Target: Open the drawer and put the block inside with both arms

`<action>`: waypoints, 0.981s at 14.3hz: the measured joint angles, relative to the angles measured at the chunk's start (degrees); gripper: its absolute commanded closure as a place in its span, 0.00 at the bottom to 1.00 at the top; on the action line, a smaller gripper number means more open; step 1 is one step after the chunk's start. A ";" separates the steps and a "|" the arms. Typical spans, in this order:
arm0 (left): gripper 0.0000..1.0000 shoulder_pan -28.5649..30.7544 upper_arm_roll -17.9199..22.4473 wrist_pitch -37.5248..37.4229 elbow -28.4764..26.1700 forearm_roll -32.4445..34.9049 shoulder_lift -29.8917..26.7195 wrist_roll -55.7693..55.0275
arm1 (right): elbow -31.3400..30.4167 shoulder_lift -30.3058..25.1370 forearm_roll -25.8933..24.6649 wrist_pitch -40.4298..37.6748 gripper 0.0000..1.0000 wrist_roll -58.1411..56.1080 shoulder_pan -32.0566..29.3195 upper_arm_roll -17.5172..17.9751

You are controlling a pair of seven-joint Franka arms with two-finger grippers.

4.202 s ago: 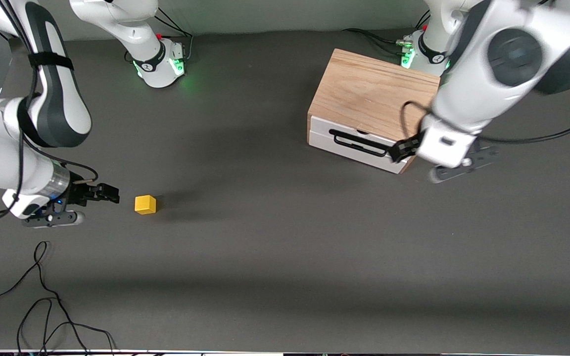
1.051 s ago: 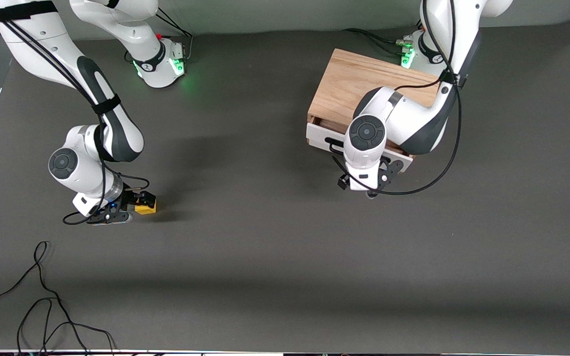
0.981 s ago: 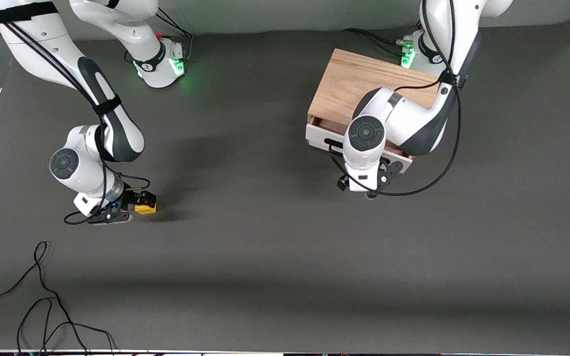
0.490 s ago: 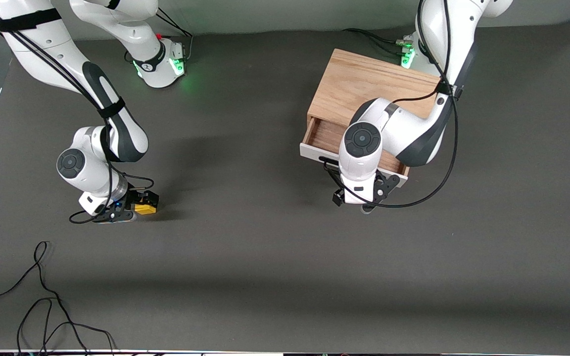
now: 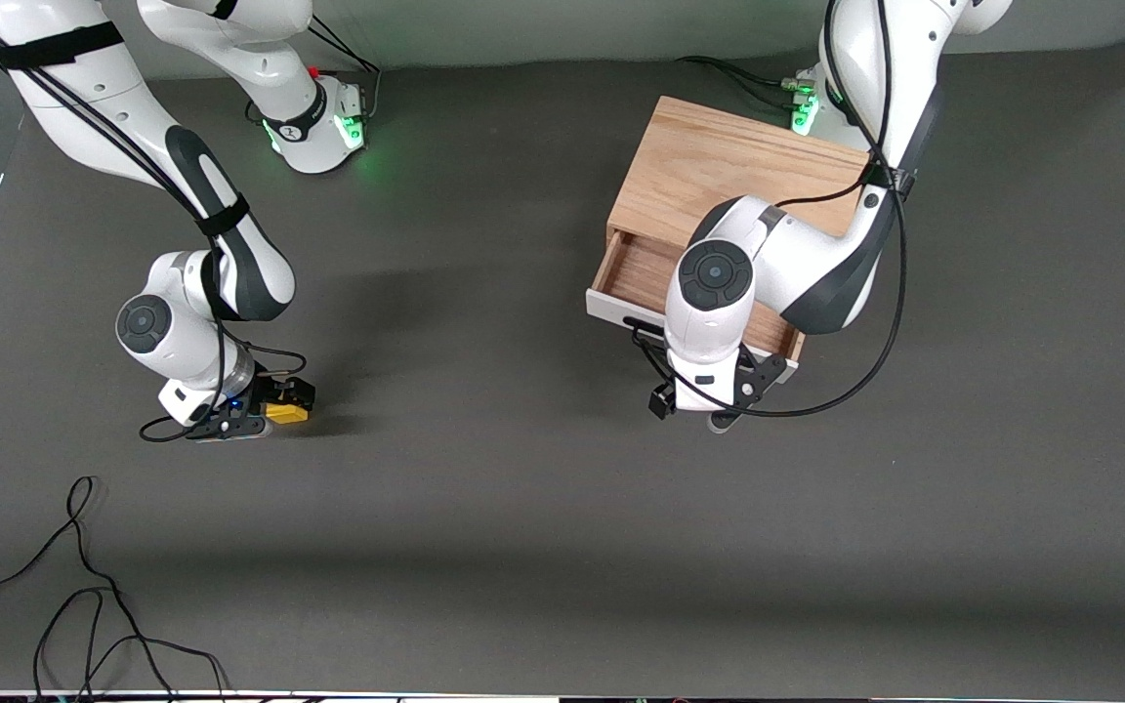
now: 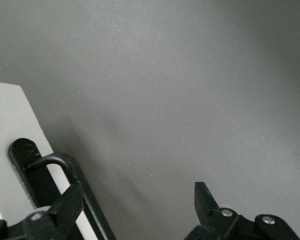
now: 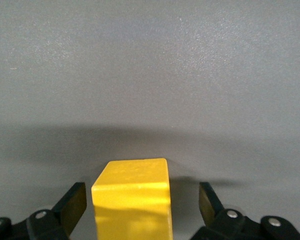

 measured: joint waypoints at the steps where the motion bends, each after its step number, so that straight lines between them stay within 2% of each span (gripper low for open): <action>1: 0.01 0.00 0.00 -0.06 0.09 0.02 0.12 0.00 | -0.04 0.00 0.00 0.10 0.00 0.00 0.00 0.00; 3: 0.01 0.00 -0.05 -1.28 0.24 0.04 0.17 0.01 | -0.17 0.04 0.00 0.71 0.00 0.00 0.00 0.00; 5: 0.01 0.00 -0.15 -6.21 2.19 0.08 -0.03 0.33 | -0.21 0.12 0.00 0.84 0.00 0.00 0.00 0.00; 8: 0.01 0.02 -0.17 -20.81 10.78 0.03 -1.55 3.03 | -0.22 0.17 0.00 0.88 0.00 0.00 0.00 0.00; 9: 0.01 0.08 -0.15 -25.94 14.42 0.03 -2.19 4.06 | -0.22 0.18 0.00 0.89 0.06 0.00 0.00 0.00; 11: 0.01 0.33 -0.06 -34.43 20.94 0.02 -3.60 7.49 | -0.24 0.22 0.00 0.89 0.53 -0.10 0.00 0.00; 12: 0.01 0.70 -0.01 -37.08 23.28 0.01 -4.57 9.51 | -0.24 0.22 0.00 0.90 0.70 -0.51 0.01 0.01; 13: 0.01 1.55 0.02 -38.64 24.82 -0.14 -5.85 11.77 | -0.23 0.22 0.00 0.90 0.83 -0.99 0.01 0.00; 14: 0.01 2.87 0.05 -39.71 25.67 -0.59 -7.39 14.90 | -0.22 0.22 0.00 0.90 0.89 -1.21 0.01 0.01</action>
